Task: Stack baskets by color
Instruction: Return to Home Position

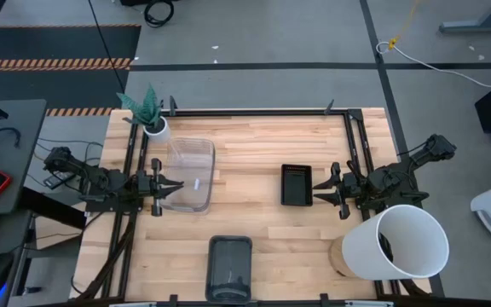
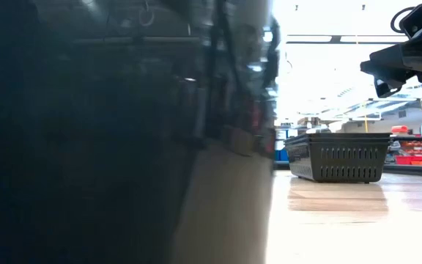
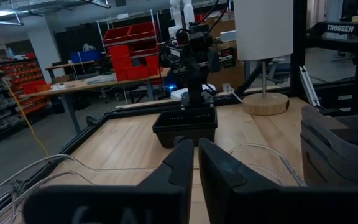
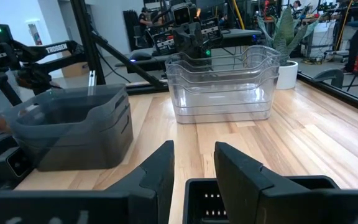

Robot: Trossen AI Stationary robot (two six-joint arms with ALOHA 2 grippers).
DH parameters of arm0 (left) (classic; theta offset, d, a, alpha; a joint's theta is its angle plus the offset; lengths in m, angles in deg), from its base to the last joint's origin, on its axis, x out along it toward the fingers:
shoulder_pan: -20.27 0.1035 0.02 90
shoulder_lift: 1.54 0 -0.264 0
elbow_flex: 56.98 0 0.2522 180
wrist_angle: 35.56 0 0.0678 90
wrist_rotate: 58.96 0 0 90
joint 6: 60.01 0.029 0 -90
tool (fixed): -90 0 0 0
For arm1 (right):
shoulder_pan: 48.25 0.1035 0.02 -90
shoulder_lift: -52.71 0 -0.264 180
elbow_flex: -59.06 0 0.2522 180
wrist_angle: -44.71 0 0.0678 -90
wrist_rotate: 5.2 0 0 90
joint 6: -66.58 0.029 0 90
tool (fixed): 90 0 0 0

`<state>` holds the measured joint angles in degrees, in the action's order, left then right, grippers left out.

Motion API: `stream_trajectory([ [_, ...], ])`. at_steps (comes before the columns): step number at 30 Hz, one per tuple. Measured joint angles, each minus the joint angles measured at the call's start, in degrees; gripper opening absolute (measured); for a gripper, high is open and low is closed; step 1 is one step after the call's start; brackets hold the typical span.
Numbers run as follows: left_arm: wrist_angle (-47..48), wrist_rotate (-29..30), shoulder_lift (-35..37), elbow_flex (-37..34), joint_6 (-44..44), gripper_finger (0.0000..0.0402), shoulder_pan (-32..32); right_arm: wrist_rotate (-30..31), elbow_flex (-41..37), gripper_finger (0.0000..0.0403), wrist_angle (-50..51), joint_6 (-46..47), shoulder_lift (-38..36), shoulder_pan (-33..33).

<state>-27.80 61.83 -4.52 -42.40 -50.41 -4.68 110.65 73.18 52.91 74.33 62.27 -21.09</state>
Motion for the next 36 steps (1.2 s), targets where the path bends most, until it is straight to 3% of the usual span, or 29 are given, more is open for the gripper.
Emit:
stream_trajectory([
  [36, 0.0, 0.0, 0.0, 0.0, 0.0, 0.0028, 0.0, 0.0, 0.0, 0.0119, 0.0, 0.0, 0.0, 0.0],
])
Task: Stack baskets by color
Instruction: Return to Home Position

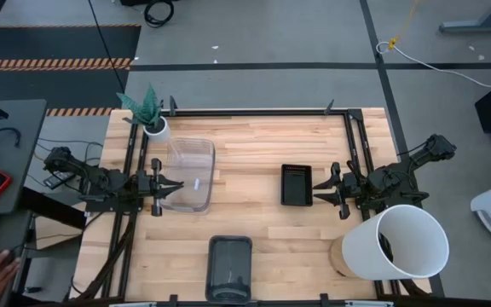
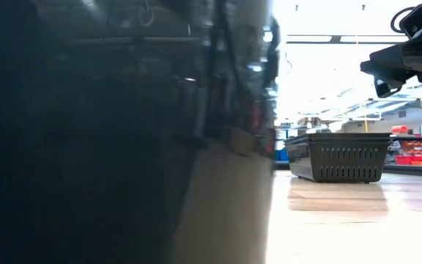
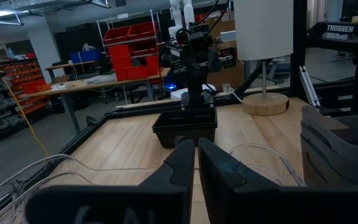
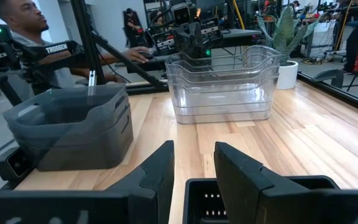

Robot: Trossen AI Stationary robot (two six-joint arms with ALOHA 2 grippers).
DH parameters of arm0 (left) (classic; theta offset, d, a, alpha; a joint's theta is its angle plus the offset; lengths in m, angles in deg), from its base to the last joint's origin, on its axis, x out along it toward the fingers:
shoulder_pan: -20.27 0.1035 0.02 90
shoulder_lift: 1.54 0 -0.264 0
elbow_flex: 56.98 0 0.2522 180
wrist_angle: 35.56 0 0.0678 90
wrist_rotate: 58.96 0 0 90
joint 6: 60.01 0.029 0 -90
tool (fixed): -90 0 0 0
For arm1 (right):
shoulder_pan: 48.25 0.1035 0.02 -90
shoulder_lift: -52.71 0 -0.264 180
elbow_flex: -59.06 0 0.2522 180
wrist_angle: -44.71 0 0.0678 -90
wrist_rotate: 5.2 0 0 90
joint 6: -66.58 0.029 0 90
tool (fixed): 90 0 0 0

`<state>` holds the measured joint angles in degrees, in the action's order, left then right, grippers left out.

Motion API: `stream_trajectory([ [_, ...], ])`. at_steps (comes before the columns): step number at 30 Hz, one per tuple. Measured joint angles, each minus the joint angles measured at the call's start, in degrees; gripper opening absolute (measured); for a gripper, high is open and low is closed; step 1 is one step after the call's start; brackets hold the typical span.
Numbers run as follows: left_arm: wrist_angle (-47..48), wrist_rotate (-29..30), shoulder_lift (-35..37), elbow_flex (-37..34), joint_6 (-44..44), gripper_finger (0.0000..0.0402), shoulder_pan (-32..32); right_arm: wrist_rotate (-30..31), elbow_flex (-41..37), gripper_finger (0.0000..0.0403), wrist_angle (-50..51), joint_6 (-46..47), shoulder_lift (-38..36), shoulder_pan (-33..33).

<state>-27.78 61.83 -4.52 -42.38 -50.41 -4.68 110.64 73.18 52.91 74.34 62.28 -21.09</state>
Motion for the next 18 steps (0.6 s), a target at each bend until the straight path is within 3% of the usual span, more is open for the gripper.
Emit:
stream_trajectory([
  [18, 0.0, 0.0, 0.0, 0.0, 0.0, 0.0027, 0.0, 0.0, 0.0, 0.0119, 0.0, 0.0, 0.0, 0.0],
])
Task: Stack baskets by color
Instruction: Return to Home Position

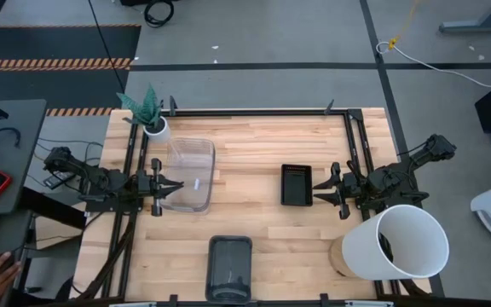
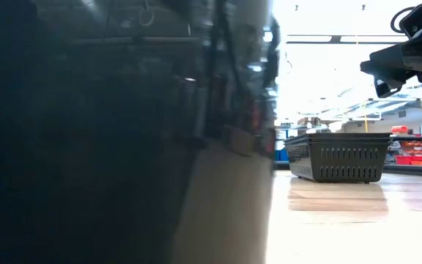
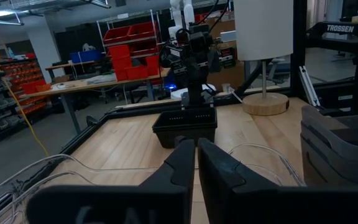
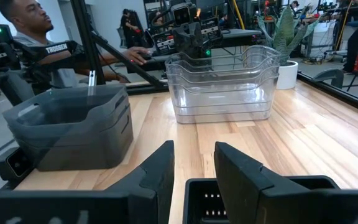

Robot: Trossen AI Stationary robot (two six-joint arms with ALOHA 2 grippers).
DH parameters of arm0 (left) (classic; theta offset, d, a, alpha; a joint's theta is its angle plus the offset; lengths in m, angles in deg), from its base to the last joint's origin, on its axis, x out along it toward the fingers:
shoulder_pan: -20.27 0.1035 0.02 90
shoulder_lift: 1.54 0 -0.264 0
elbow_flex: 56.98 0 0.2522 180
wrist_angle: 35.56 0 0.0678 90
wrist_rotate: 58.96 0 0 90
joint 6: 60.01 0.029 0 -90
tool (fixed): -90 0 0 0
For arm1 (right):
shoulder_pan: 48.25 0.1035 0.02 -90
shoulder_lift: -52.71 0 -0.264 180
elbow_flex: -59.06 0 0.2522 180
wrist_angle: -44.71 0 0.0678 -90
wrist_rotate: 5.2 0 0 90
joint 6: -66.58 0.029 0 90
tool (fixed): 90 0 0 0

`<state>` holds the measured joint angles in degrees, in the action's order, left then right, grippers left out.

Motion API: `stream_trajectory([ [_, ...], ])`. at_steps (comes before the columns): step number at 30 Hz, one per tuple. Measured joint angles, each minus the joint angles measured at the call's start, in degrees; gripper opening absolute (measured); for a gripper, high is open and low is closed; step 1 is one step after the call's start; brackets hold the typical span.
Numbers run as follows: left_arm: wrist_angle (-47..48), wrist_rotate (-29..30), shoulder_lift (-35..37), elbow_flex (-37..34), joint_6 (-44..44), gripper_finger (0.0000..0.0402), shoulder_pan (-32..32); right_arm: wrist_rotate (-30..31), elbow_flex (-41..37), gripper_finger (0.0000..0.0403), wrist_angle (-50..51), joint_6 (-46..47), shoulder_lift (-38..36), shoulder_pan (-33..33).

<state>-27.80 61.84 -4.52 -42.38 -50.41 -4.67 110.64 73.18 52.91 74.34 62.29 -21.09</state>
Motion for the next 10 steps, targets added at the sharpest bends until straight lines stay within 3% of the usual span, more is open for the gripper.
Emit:
stream_trajectory([
  [10, 0.0, 0.0, 0.0, 0.0, 0.0, 0.0036, 0.0, 0.0, 0.0, 0.0119, 0.0, 0.0, 0.0, 0.0],
])
